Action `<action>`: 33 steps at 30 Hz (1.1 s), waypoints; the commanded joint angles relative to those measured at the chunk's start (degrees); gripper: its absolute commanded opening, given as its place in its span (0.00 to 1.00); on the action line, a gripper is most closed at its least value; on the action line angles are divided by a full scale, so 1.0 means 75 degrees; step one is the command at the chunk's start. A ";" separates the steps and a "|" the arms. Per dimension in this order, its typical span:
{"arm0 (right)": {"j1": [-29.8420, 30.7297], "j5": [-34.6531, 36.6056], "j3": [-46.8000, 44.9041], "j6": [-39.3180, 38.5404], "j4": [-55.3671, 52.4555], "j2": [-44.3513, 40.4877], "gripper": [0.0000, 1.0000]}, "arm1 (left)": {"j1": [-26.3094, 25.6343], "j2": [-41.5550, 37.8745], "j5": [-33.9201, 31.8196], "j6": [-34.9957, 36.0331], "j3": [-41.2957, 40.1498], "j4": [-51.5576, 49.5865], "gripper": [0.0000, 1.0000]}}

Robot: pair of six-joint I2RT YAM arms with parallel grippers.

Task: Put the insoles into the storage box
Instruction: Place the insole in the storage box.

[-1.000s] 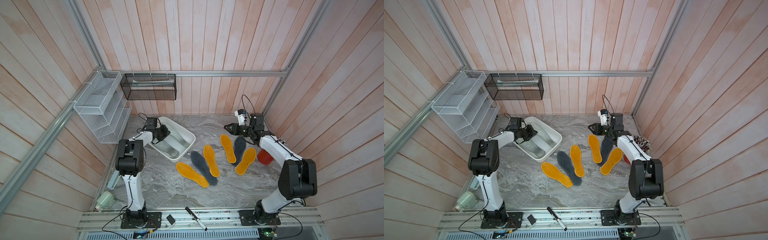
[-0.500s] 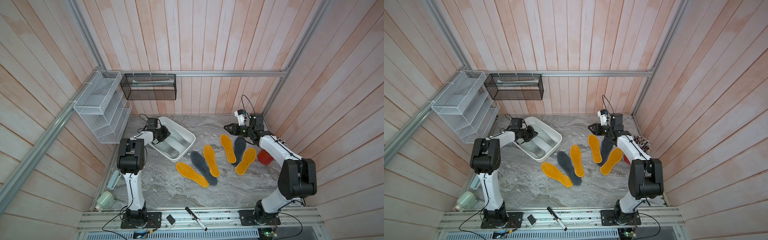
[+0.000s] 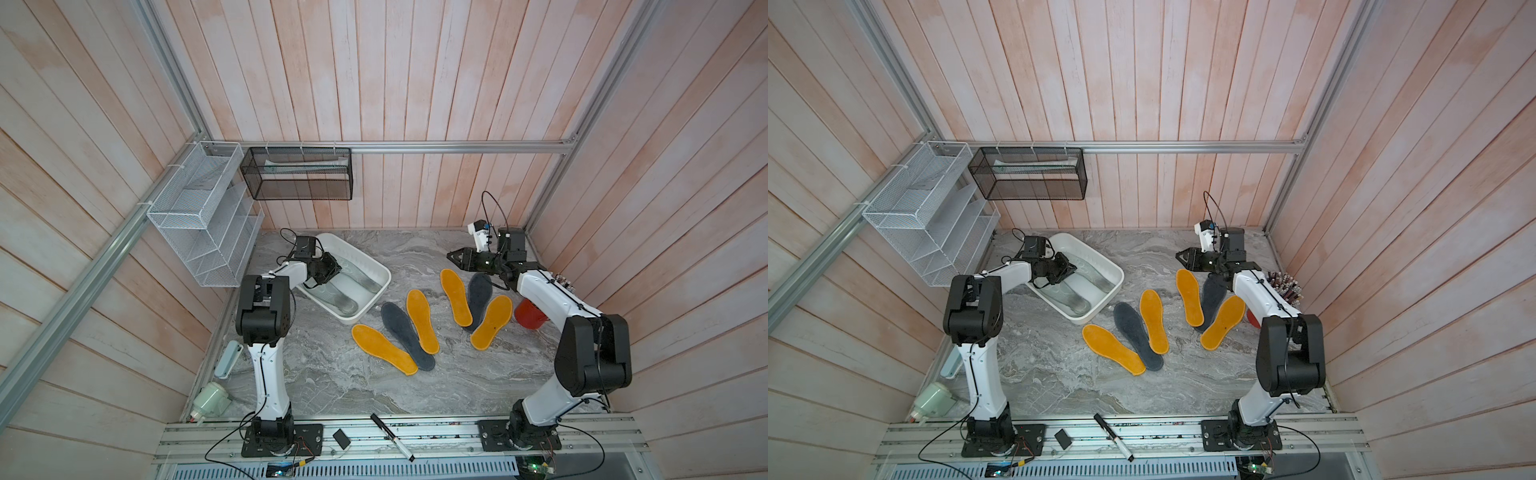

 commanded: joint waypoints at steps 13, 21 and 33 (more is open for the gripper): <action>-0.0029 -0.0096 -0.0009 -0.0046 -0.0050 0.0207 0.38 | 0.0105 0.0212 0.0024 0.0382 0.0446 -0.0504 0.28; -0.0027 -0.0089 -0.0009 -0.0050 -0.0034 0.0235 0.38 | 0.0166 0.0213 0.0024 0.0494 0.0565 -0.0730 0.31; -0.0045 -0.0136 -0.0033 -0.0063 -0.0034 0.0252 0.40 | 0.0185 0.0121 0.0072 0.0506 0.0869 -0.0986 0.39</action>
